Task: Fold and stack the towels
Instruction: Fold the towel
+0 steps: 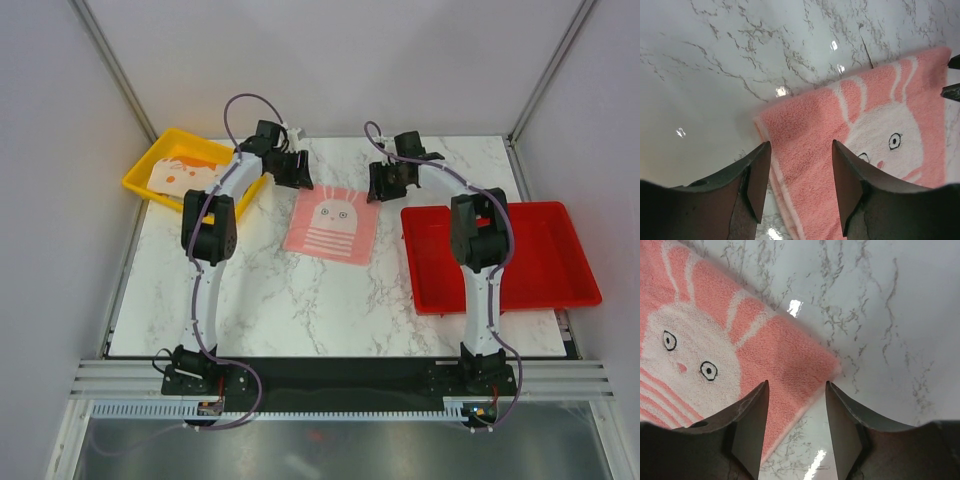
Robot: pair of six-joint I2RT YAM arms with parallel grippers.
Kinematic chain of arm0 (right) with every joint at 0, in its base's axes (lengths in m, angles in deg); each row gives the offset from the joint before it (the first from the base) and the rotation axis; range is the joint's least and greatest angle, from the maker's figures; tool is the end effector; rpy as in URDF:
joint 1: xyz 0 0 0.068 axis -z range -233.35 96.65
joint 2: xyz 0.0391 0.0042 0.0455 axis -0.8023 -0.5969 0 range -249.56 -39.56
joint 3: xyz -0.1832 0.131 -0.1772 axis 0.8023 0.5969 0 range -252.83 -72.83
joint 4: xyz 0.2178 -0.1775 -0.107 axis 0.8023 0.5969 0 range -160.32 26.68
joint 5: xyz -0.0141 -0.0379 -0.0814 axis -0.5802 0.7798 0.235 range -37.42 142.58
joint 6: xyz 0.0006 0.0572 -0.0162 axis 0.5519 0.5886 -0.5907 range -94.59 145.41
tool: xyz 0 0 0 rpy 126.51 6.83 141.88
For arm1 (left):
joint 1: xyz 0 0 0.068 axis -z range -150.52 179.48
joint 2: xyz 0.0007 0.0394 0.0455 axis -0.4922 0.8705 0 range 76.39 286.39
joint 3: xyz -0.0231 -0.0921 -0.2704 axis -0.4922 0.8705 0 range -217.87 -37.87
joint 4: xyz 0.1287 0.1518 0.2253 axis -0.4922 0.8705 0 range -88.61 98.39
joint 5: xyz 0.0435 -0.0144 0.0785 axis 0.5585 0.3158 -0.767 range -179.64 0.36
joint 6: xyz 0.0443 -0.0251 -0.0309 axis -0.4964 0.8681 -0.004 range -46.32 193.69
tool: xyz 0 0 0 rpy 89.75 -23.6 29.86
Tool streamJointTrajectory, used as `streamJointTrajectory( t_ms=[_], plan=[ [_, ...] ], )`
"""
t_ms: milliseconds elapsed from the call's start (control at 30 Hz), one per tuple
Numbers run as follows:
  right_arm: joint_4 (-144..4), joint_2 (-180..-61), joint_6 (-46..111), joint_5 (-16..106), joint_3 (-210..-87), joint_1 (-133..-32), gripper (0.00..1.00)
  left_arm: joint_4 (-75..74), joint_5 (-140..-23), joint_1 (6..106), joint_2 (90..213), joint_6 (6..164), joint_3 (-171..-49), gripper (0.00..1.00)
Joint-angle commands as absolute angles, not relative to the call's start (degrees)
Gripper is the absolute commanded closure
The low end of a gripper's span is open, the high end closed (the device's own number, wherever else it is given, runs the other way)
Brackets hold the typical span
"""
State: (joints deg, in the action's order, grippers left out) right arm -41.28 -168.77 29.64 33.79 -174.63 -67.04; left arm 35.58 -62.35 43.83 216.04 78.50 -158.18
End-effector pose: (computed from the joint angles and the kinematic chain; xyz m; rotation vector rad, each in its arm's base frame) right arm 0.5227 0.1417 0.1545 -0.3387 2.5435 0.5390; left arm 0.5658 -0.1654 0.1647 0.4065 2.4715 -0.7345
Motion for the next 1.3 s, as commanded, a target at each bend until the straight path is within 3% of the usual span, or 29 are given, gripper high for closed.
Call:
streamJointTrajectory(
  t_ms=[0, 267, 767, 933, 1100, 1267],
  plan=[
    [-39.82, -166.3, 26.46, 30.7, -177.42, -64.69, 0.43, 35.23, -64.67, 43.37, 212.96, 69.57, -161.43, 0.4],
    [-39.12, -170.16, 24.55, 25.08, -180.76, -63.46, 0.41, 35.67, -66.25, 43.46, 217.18, 66.39, -165.04, 0.37],
    [-32.88, -178.08, 19.7, 19.79, -189.2, -62.31, 0.45, 39.53, -58.97, 43.72, 219.3, 56.91, -168.47, 0.4],
    [-32.26, -177.99, 19.43, 18.75, -188.76, -62.31, 0.46, 41.03, -61.42, 43.81, 221.84, 57.42, -173.2, 0.33],
    [-32.26, -177.2, 20.05, 18.82, -187.88, -62.31, 0.49, 41.82, -61.69, 44.77, 221.85, 55.76, -173.31, 0.43],
    [-32.35, -177.02, 20.66, 18.4, -187.71, -62.23, 0.5, 47.08, -67.31, 46.18, 222.72, 60.49, -172.6, 0.39]
  ],
)
